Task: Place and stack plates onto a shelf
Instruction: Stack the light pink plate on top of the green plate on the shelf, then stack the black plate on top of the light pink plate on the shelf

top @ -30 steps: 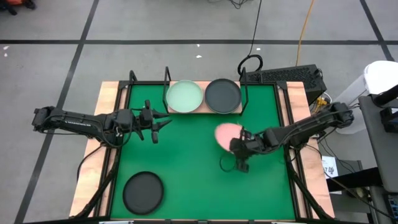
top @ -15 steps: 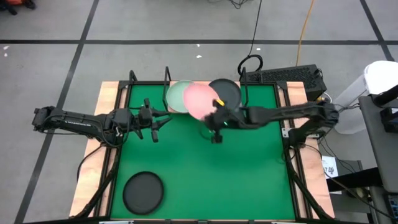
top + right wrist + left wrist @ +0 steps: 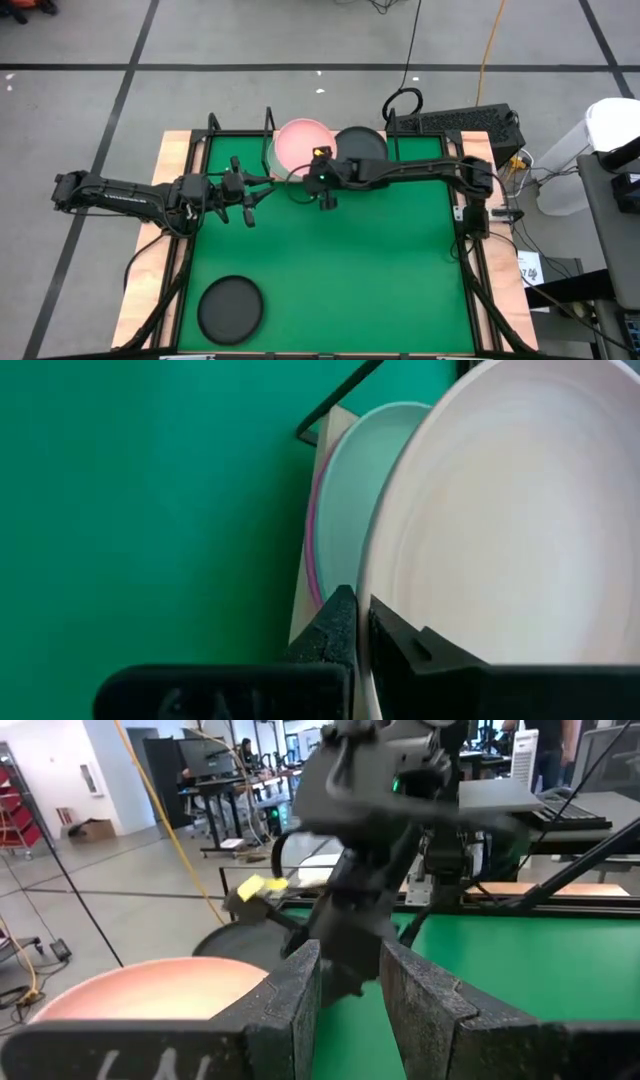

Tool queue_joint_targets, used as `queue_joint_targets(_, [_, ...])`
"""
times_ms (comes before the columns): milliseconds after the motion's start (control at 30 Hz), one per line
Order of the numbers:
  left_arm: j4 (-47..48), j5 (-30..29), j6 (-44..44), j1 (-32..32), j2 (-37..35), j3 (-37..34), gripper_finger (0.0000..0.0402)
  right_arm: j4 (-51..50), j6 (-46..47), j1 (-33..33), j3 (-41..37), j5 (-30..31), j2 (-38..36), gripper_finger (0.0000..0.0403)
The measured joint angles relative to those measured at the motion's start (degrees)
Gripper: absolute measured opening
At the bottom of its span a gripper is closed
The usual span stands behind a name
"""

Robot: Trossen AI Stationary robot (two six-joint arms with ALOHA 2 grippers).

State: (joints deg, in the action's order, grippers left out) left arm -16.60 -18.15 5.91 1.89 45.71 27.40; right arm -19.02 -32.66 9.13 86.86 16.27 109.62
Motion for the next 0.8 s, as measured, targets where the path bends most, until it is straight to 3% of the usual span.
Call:
queue_joint_targets(200, [-0.1,0.0,0.5,0.0,0.0,0.0,0.0113,1.3,-2.1,0.7,0.0,0.0,2.3,0.001])
queue_joint_targets(500, [0.0,-0.1,0.2,0.0,0.0,0.0,0.0113,5.6,-1.1,0.5,0.0,0.4,1.4,0.0091])
queue_joint_targets(667, [0.1,-0.1,0.0,0.0,0.0,0.0,0.0113,3.5,1.9,-0.5,0.0,6.2,0.3,0.0134])
queue_joint_targets(800, [0.6,0.0,-1.6,0.1,0.0,0.0,0.0113,3.1,2.8,-2.8,-0.8,6.2,-3.8,0.0154])
